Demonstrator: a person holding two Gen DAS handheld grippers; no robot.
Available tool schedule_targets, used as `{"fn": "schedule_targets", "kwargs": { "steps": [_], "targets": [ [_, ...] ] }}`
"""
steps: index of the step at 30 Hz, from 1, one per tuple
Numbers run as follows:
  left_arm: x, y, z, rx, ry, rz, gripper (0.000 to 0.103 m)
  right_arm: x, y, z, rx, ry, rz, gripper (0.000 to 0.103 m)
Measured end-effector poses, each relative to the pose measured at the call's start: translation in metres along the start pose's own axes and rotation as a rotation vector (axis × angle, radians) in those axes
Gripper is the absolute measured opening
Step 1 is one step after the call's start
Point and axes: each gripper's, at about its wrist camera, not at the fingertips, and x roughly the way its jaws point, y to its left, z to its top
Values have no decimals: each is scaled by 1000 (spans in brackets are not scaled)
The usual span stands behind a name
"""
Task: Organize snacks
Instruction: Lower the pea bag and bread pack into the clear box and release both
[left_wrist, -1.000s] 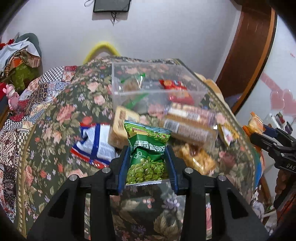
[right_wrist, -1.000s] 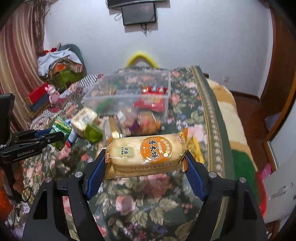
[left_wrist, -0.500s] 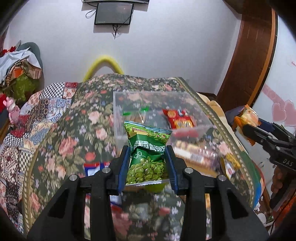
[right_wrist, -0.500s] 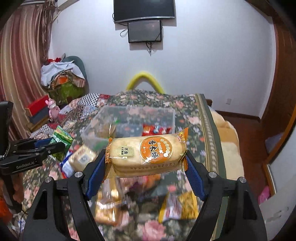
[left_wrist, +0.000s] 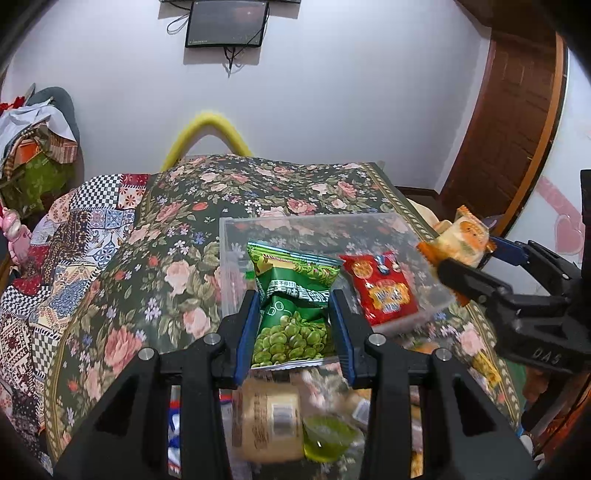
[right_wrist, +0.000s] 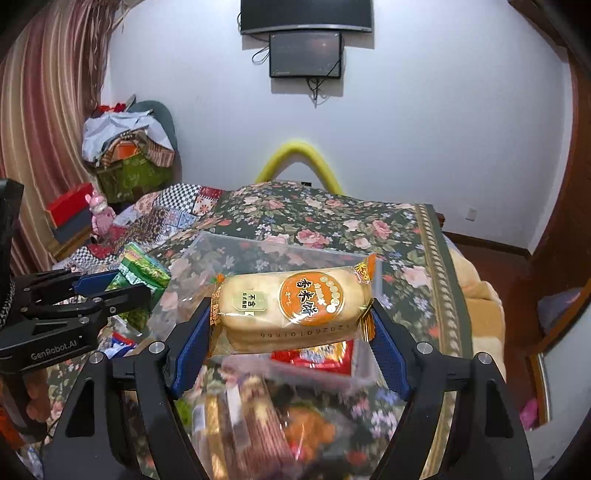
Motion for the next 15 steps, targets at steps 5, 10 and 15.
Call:
{"fn": "schedule_targets", "kwargs": {
  "steps": [5, 10, 15],
  "targets": [
    [27, 8, 14, -5, 24, 11, 38, 28, 3, 9, -21, 42, 9, 76],
    [58, 20, 23, -34, 69, 8, 38, 58, 7, 15, -37, 103, 25, 76],
    [84, 27, 28, -49, 111, 12, 38, 80, 5, 19, -62, 156, 36, 77]
  ]
}}
